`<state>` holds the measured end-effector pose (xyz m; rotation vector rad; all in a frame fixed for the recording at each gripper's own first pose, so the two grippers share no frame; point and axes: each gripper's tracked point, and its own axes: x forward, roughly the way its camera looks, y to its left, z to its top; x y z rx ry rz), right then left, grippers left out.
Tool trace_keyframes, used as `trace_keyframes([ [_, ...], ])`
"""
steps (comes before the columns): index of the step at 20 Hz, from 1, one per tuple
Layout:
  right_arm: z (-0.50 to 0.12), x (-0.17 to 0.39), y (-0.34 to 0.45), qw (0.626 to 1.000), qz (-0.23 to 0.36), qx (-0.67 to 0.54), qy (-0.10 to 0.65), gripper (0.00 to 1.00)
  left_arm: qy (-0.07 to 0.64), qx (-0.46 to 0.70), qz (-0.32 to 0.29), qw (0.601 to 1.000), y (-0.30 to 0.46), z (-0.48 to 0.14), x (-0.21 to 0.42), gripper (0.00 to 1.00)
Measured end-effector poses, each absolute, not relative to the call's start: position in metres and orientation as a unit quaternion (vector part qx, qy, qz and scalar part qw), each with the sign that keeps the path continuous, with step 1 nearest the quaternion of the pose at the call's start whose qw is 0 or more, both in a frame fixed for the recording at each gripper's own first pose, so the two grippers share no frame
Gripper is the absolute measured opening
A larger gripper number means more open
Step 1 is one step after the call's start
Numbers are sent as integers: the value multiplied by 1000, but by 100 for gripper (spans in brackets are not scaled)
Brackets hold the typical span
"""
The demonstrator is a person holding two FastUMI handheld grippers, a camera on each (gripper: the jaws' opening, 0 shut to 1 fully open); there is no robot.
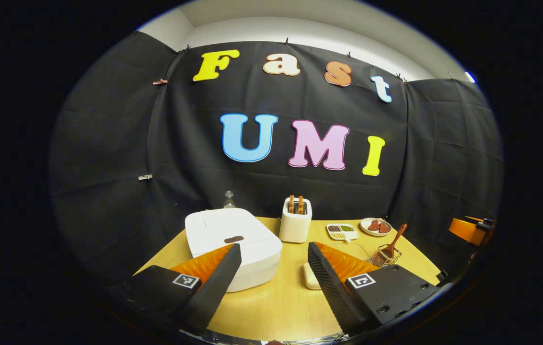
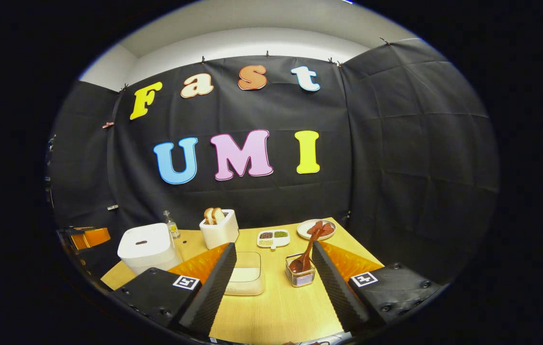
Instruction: Close the left gripper, press the button to open the rice cooker; take a wooden spoon from the chopstick holder with the right hand, scoop a spoonful of rice and pour it into the rice cooker, then put the wooden spoon back into the chopstick holder.
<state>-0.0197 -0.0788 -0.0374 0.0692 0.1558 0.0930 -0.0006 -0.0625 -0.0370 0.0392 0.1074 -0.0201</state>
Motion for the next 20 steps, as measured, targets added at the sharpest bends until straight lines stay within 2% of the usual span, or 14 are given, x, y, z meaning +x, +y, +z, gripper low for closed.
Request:
trace_keyframes([
  [6,-31,-5,-98,996,57,6,73,99,54,19,-13,998,-84,-36,19,96],
  [15,-45,18,-144,993,74,16,85,98,27,17,67,997,-108,-23,28,96],
  [20,-71,7,-142,988,108,17,109,99,44,15,99,994,-125,-43,22,96],
])
